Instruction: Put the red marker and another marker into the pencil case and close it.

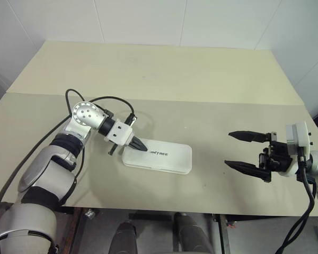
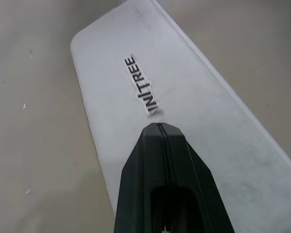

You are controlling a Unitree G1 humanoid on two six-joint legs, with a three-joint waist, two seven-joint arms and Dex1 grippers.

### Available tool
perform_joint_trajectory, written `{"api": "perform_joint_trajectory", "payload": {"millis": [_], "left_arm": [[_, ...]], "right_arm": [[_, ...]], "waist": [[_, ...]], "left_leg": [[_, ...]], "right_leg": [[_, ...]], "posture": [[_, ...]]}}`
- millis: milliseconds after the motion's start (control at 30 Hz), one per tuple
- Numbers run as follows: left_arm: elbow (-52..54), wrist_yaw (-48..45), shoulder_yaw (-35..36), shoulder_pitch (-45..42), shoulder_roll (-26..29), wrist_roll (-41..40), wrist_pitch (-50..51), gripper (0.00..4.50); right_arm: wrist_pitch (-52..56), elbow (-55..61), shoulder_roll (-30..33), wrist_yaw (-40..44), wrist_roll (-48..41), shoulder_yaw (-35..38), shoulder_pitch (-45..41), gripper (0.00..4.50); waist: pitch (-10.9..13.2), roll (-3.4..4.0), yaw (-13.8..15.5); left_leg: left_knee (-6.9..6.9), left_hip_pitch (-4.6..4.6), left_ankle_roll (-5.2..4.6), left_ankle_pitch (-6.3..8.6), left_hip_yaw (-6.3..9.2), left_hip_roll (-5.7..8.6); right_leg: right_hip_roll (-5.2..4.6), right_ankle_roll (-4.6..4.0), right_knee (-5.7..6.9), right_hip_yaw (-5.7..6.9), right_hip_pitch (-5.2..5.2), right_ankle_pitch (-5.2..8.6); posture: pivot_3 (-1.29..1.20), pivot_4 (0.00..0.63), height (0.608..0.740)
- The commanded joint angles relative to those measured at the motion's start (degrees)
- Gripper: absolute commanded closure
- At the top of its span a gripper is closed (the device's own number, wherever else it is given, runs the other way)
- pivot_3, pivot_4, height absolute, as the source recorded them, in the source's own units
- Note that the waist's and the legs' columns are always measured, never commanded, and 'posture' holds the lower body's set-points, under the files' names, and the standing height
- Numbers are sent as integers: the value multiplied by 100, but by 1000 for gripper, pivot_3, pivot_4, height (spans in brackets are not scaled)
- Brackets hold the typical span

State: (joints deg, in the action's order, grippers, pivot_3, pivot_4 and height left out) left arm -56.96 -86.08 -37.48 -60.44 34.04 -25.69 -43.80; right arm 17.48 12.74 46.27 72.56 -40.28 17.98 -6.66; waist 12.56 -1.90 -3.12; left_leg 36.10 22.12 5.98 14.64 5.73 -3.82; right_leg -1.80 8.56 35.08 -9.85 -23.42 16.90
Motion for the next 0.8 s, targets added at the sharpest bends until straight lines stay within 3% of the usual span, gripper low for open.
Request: {"api": "perform_joint_trajectory", "payload": {"millis": [33, 167, 200, 267, 367, 667, 800], "left_arm": [[11, -642, 494, 97, -63, -210, 339, 4484], [-173, -545, 1311, 188, -298, -133, 406, 4484], [-187, -491, 1496, 210, -337, -115, 443, 4313], [-20, -540, 1820, 306, -384, -244, 671, 3911], [806, -642, 2208, 589, -343, -920, 1595, 2930], [2212, -642, 2588, 1500, 533, -1461, 2599, 41], [1857, -642, 2822, 1449, 763, -1199, 2556, 41]], "right_arm": [[-94, -22, 66, 69, -11, 67, -88, 0], [-70, -86, 86, 96, 1, 56, -165, 0], [-61, -96, 89, 99, 4, 46, -187, 0], [-61, -147, 106, 135, 11, 44, -230, 0], [-68, -250, 145, 216, 26, 55, -306, 0], [-65, -583, 297, 362, 147, 37, -575, 0], [12, -232, 59, 14, 72, 19, -539, 0]], "waist": [[1, -1, 3], [1, -1, 9], [1, -1, 10], [1, 0, 10], [1, 1, 1], [2, 2, -9], [2, 2, -2]], "left_leg": [[-1, 2, 0, 0, 0, 0], [-7, 7, -1, 1, 1, 0], [-9, 6, -2, 1, 1, 0], [-12, 6, -3, 2, 1, 0], [-17, 6, -5, 4, 1, 0], [-15, -6, -6, 5, 1, 0], [-8, -4, -4, 3, 2, 0]], "right_leg": [[0, 1, 0, 0, -2, 0], [0, 32, 1, 1, -8, -15], [0, 33, 1, 2, -8, -15], [0, 36, 1, 3, -9, -15], [0, 65, 5, 4, -12, -29], [0, 75, 43, 6, -17, -24], [1, 31, 39, 6, -17, -1]], "posture": [[0, 150, 740], [0, 150, 740], [0, 150, 740], [0, 150, 740], [0, 150, 740], [0, 150, 740], [0, 150, 740]]}}
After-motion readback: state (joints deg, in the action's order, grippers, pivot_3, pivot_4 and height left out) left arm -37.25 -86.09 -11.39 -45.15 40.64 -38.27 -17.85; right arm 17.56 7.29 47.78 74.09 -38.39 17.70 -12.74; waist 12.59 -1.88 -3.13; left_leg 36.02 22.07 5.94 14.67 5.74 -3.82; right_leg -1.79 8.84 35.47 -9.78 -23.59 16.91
